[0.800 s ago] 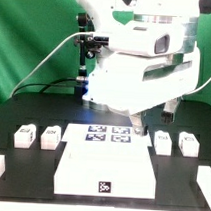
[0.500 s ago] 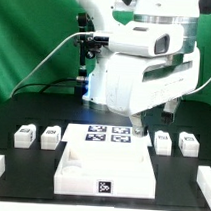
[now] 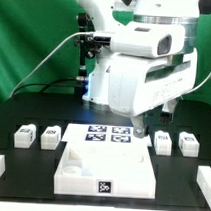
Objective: Assemble one leg
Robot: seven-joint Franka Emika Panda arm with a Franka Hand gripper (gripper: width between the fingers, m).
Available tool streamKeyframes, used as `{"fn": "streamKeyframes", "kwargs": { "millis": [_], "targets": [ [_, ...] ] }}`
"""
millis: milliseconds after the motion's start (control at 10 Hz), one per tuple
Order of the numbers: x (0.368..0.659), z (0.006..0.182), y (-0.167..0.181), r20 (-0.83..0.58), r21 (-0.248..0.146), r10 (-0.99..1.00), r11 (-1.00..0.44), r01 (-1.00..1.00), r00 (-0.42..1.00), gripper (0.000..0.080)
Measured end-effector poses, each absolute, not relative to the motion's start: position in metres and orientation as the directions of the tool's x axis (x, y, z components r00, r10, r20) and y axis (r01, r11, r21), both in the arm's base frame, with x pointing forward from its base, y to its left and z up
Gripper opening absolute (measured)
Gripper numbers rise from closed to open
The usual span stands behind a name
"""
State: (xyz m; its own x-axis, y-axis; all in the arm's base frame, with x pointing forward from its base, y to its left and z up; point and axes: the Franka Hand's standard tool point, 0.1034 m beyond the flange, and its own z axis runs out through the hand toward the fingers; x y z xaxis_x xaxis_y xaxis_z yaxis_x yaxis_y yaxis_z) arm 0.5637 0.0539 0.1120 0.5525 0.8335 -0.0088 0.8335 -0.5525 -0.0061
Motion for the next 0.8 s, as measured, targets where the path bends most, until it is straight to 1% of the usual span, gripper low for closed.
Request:
{"fn": "streamKeyframes", "kwargs": {
  "millis": [100, 200, 300, 400, 500, 600, 800],
  "targets": [
    [0.542, 0.105, 0.052, -0.002, 0.001, 0.855, -0.518, 0.855, 0.518, 0.0649],
    [0.517, 0.099, 0.043, -0.021, -0.017, 0.892, -0.452, 0.892, 0.452, 0.0649],
    [0.502, 0.097, 0.03, -0.017, -0.017, 0.962, -0.273, 0.962, 0.273, 0.0649],
    [0.496, 0.096, 0.021, -0.008, 0.002, 0.992, -0.124, 0.992, 0.124, 0.0649],
    [0.488, 0.092, 0.011, -0.008, 0.011, 1.0, 0.0, 1.0, 0.0, 0.0649],
    [0.49, 0.092, 0.011, -0.019, 0.003, 0.994, 0.108, 0.994, -0.108, 0.0649],
    [0.49, 0.092, 0.01, -0.02, 0.003, 0.994, 0.111, 0.994, -0.111, 0.0649]
  ]
}}
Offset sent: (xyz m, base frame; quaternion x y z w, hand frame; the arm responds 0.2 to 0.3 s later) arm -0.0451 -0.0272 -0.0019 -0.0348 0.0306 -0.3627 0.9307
